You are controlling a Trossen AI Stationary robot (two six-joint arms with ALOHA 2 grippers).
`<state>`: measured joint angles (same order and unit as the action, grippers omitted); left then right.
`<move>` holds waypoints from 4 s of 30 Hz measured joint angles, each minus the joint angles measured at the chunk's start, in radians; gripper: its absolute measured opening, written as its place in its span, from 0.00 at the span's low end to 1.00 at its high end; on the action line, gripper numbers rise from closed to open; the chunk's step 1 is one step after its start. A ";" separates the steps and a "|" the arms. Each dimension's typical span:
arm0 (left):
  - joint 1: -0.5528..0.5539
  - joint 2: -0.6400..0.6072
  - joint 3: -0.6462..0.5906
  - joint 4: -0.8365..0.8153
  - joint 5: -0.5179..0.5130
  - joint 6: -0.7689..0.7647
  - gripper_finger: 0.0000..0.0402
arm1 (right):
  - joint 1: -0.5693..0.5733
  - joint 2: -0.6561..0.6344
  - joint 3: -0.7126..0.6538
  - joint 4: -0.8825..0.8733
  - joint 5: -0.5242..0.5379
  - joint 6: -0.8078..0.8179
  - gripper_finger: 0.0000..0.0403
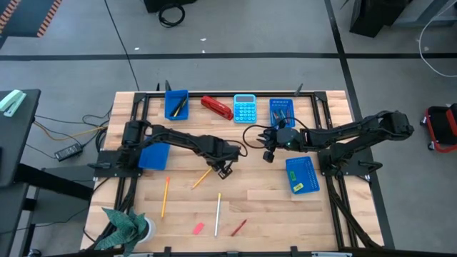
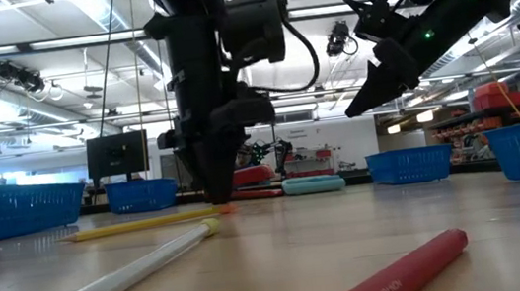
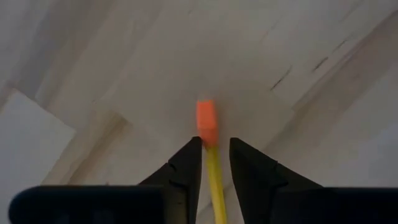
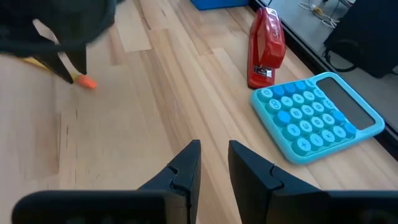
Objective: Sort crayons/erasers/pens/pencils in bins
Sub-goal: Put the right yellow colored pencil into the bottom left bin, then put the yellow colored pencil into the bottom left bin
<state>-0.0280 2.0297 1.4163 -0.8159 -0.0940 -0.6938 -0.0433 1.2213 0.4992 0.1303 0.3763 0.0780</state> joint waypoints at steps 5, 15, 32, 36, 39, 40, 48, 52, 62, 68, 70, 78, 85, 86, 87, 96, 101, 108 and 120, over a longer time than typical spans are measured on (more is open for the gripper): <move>0.000 0.035 0.003 0.009 0.020 0.001 0.25 | 0.000 0.000 0.000 0.000 0.000 0.000 0.22; 0.009 0.055 0.004 0.008 0.026 0.029 0.21 | 0.000 0.000 0.000 0.000 0.000 0.000 0.22; 0.005 0.015 -0.005 -0.053 0.025 0.131 0.06 | 0.000 0.000 0.000 -0.002 0.000 0.000 0.22; 0.005 -0.046 -0.002 -0.070 0.023 0.142 0.07 | 0.000 0.000 0.000 -0.008 0.000 0.004 0.22; 0.005 -0.078 -0.003 -0.096 0.019 0.143 0.07 | 0.000 0.000 0.000 -0.014 0.000 0.005 0.22; 0.005 -0.087 -0.003 -0.091 0.018 0.144 0.06 | 0.000 0.000 0.000 -0.016 0.000 0.006 0.22; 0.002 -0.183 -0.003 -0.158 -0.028 0.209 0.07 | 0.000 0.000 0.000 -0.027 0.000 0.019 0.22; 0.002 -0.248 -0.002 -0.197 -0.068 0.209 0.08 | 0.000 0.000 0.000 -0.027 0.000 0.019 0.22; -0.002 -0.378 -0.001 -0.315 -0.252 0.237 0.08 | 0.001 0.000 0.000 -0.028 0.000 0.029 0.22; -0.023 -0.388 -0.001 -0.321 -0.335 0.281 0.06 | 0.001 0.000 0.000 -0.029 -0.008 0.045 0.22; -0.022 -0.388 -0.001 -0.341 -0.340 0.290 0.05 | 0.001 0.000 0.000 -0.029 -0.009 0.052 0.22; -0.021 -0.418 -0.001 -0.430 -0.415 0.294 0.07 | 0.001 0.000 0.000 -0.030 -0.018 0.093 0.22; -0.021 -0.534 -0.031 -0.417 -0.487 0.261 0.05 | 0.001 0.000 0.000 -0.035 -0.020 0.106 0.22; -0.021 -0.562 -0.063 -0.398 -0.493 0.255 0.05 | 0.001 0.000 0.000 -0.037 -0.023 0.106 0.22; -0.020 -0.593 -0.105 -0.376 -0.494 0.244 0.06 | 0.001 0.000 0.000 -0.039 -0.029 0.106 0.22; -0.019 -0.908 -0.501 -0.175 -0.505 0.034 0.05 | 0.001 0.000 0.000 -0.031 -0.038 0.104 0.22; 0.002 -1.006 -0.647 -0.171 -0.507 -0.113 0.08 | 0.001 0.000 0.000 -0.009 -0.038 0.098 0.22; 0.038 -1.039 -0.758 -0.168 -0.504 -0.167 0.07 | 0.001 0.000 0.000 0.012 -0.038 0.098 0.22; 0.095 -1.038 -0.767 -0.166 -0.399 -0.185 0.40 | 0.000 0.000 0.000 0.019 -0.038 0.098 0.22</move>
<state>0.0666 0.9920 0.6491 -0.9819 -0.4932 -0.8787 -0.0433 1.2217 0.4995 0.1490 0.3386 0.1757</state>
